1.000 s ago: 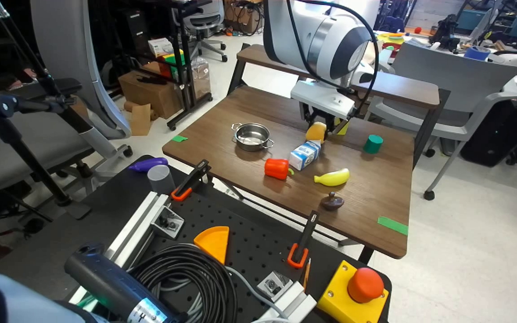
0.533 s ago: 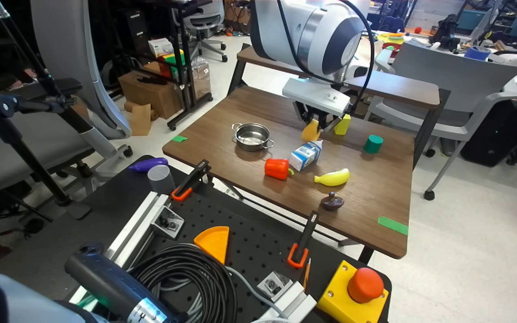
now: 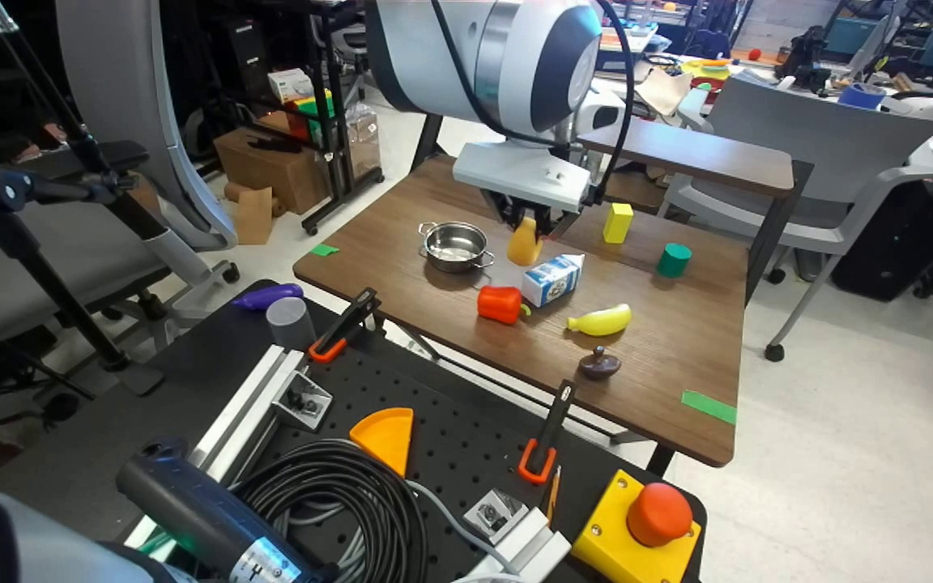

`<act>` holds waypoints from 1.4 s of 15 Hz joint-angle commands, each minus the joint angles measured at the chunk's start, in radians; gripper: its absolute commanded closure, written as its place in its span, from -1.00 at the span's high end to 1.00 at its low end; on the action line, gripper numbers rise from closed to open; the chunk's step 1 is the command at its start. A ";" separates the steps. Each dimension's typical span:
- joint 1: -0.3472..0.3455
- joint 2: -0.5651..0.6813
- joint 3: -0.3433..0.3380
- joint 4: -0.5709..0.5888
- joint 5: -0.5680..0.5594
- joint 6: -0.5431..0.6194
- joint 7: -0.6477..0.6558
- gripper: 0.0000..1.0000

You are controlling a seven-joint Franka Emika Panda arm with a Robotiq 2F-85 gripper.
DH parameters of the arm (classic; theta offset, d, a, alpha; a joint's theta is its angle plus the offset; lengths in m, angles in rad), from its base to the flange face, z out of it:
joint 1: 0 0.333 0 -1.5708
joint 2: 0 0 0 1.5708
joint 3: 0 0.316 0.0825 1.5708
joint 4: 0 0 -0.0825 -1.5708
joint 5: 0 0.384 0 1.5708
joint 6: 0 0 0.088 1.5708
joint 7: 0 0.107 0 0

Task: Put the orange plushy in the pot

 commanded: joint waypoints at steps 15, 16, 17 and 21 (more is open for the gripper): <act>0.277 -0.148 -0.139 -0.232 -0.263 0.206 0.149 -0.89; 0.289 -0.142 -0.145 -0.228 -0.273 0.208 0.150 -0.89; 0.301 -0.139 -0.153 -0.225 -0.286 0.209 0.155 -0.89; 0.339 -0.127 -0.184 -0.210 -0.326 0.215 0.165 -0.89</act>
